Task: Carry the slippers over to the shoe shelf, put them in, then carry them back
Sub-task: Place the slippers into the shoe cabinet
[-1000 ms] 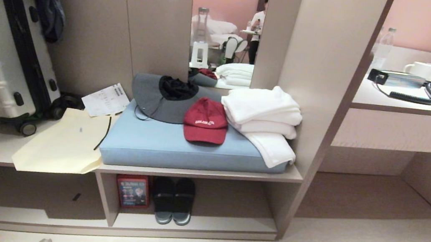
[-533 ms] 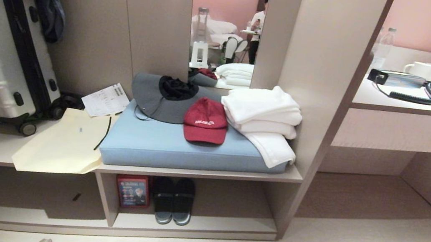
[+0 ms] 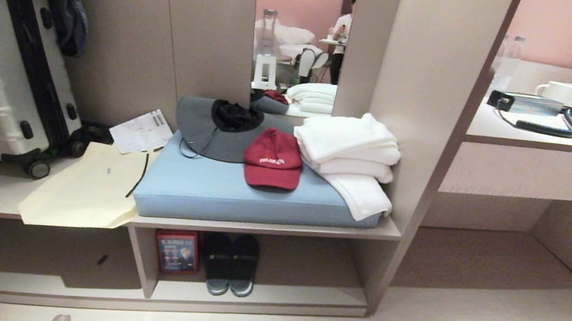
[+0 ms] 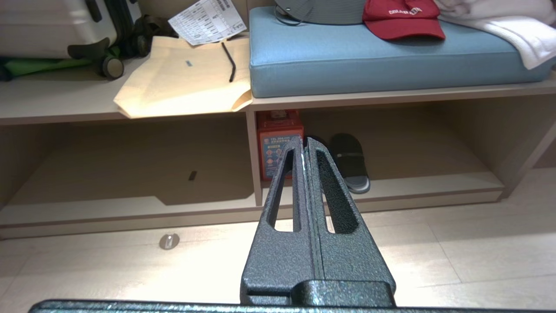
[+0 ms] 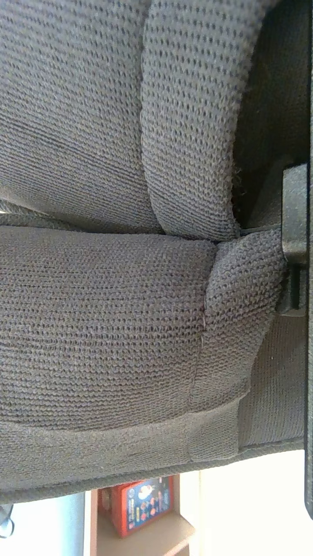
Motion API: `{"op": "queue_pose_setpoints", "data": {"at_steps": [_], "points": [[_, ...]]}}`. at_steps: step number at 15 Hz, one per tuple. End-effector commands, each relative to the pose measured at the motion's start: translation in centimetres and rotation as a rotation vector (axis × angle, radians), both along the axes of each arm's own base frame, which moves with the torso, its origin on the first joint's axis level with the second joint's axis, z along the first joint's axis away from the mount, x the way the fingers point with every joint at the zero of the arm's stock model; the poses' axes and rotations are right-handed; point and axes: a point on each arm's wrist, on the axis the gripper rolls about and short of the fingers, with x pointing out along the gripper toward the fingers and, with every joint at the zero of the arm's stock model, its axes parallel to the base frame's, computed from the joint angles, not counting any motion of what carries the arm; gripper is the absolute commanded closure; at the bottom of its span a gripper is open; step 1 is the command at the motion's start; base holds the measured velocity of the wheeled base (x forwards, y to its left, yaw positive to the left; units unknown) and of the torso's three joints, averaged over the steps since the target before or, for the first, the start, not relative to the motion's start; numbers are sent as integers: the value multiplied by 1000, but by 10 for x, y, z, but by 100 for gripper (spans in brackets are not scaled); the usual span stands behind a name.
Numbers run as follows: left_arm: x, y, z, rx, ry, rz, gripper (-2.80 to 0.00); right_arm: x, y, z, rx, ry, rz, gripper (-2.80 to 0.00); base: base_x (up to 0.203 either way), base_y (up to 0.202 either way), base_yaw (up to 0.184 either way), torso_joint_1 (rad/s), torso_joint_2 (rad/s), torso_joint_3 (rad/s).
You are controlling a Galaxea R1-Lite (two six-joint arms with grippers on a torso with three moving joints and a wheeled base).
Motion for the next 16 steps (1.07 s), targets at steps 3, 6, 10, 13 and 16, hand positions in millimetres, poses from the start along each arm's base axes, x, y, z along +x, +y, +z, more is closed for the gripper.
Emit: {"op": "queue_pose_setpoints", "data": {"at_steps": [3, 6, 10, 13, 16], "points": [[0, 0, 0, 1, 1, 1, 0, 0, 0, 0, 0, 1, 1, 0, -67, 0, 1, 2, 3, 4], [0, 0, 0, -1, -1, 1, 0, 0, 0, 0, 0, 1, 1, 0, 0, 0, 0, 0, 0, 0], [0, 0, 0, -4, 1, 1, 0, 0, 0, 0, 0, 1, 1, 0, 0, 0, 0, 5, 3, -161], [0, 0, 0, -4, 2, 2, 0, 0, 0, 0, 0, 1, 1, 0, 0, 0, 0, 1, 2, -198], [0, 0, 0, -4, 2, 1, 0, 0, 0, 0, 0, 0, 1, 0, 0, 0, 0, 3, 1, -205]]}}
